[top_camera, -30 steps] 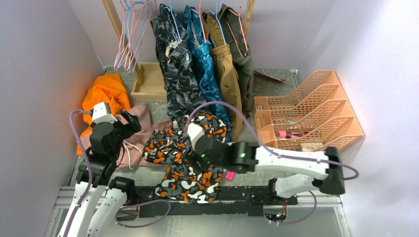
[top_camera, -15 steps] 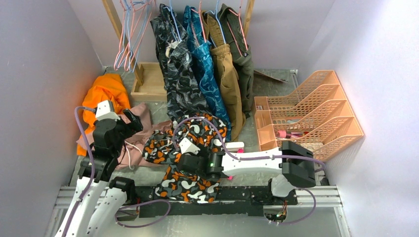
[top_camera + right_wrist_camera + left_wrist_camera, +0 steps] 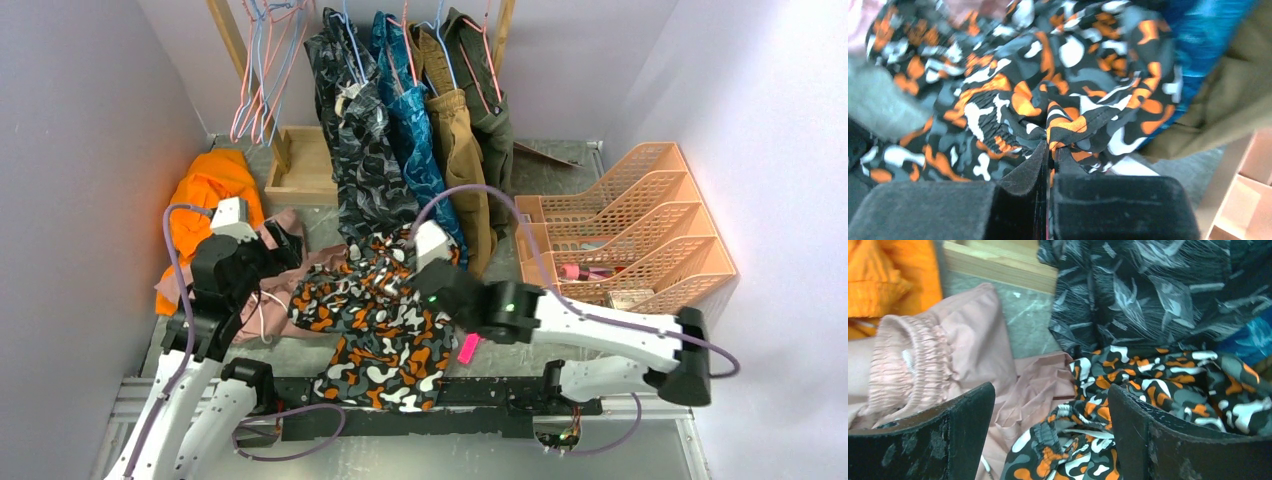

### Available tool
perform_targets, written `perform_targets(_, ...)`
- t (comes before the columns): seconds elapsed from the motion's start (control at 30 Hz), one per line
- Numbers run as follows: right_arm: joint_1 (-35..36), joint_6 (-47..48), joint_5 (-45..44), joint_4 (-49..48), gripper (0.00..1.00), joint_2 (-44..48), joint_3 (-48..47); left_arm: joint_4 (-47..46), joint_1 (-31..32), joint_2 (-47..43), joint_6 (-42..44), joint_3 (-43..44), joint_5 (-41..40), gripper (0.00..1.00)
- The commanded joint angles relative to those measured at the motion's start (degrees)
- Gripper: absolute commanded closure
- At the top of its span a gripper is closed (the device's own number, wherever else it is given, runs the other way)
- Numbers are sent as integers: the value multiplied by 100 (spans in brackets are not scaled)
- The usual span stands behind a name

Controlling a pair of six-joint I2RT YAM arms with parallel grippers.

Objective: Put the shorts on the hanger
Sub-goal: Adjust the shorts at the center of the board.

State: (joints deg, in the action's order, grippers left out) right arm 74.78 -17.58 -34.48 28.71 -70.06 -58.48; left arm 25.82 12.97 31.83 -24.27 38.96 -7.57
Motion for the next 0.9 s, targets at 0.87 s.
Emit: perform_targets(0.87,-1583,-560,665,-555,100,1574,987,1391,215,1792,-184,732,2517,21)
